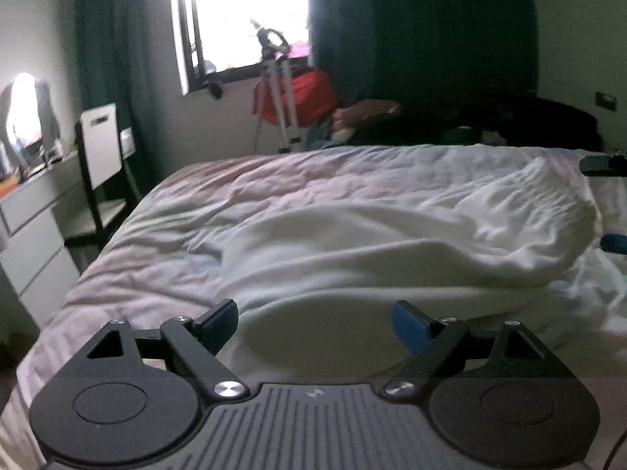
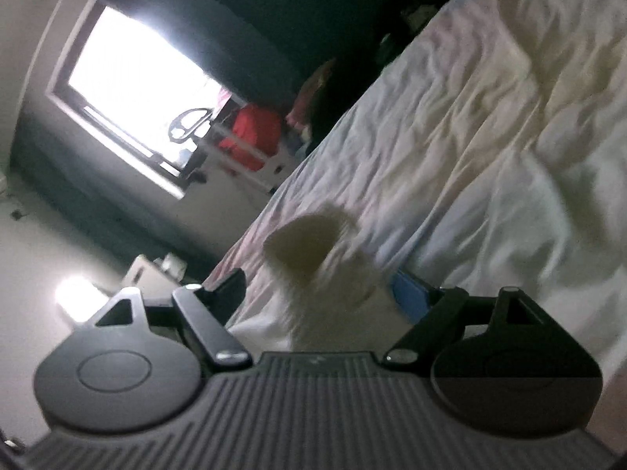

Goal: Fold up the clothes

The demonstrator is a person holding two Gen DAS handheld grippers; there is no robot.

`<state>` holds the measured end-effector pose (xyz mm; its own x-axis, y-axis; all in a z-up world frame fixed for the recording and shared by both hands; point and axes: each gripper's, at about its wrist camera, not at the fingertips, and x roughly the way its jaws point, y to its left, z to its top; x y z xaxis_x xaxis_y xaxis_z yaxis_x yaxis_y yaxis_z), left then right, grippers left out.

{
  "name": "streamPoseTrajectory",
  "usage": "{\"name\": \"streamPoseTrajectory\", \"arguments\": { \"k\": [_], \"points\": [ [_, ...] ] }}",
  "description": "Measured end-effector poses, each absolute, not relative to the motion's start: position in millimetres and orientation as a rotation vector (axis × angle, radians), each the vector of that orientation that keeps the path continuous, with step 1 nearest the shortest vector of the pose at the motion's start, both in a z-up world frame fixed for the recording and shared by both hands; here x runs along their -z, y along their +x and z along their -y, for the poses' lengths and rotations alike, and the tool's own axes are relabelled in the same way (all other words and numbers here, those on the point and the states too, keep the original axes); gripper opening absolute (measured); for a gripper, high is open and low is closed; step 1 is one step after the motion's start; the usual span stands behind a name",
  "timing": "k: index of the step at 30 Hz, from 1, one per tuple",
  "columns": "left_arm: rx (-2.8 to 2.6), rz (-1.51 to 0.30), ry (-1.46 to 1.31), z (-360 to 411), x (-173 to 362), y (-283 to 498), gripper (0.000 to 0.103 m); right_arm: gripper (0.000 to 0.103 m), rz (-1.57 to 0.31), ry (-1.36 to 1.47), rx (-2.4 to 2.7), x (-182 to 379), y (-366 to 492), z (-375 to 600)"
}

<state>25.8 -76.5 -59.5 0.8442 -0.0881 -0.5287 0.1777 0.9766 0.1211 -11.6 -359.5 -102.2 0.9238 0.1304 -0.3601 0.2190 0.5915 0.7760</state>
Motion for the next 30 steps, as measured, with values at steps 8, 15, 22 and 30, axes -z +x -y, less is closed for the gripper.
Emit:
{"name": "streamPoseTrajectory", "arguments": {
  "k": [8, 15, 22, 30],
  "points": [
    [0.163, -0.563, 0.143, 59, 73, 41, 0.087, 0.084, -0.528, 0.869, 0.141, 119, 9, 324],
    [0.165, -0.526, 0.206, 61, 81, 41, 0.089, 0.071, -0.527, 0.853, 0.157, 137, 32, 314],
    [0.217, -0.474, 0.286, 67, 86, 29, 0.100, 0.029, -0.446, 0.904, 0.153, 138, 27, 316],
    [0.089, -0.370, 0.500, 90, 115, 32, 0.101, 0.026, -0.194, 0.940, -0.056, 94, 5, 314]
  ]
}}
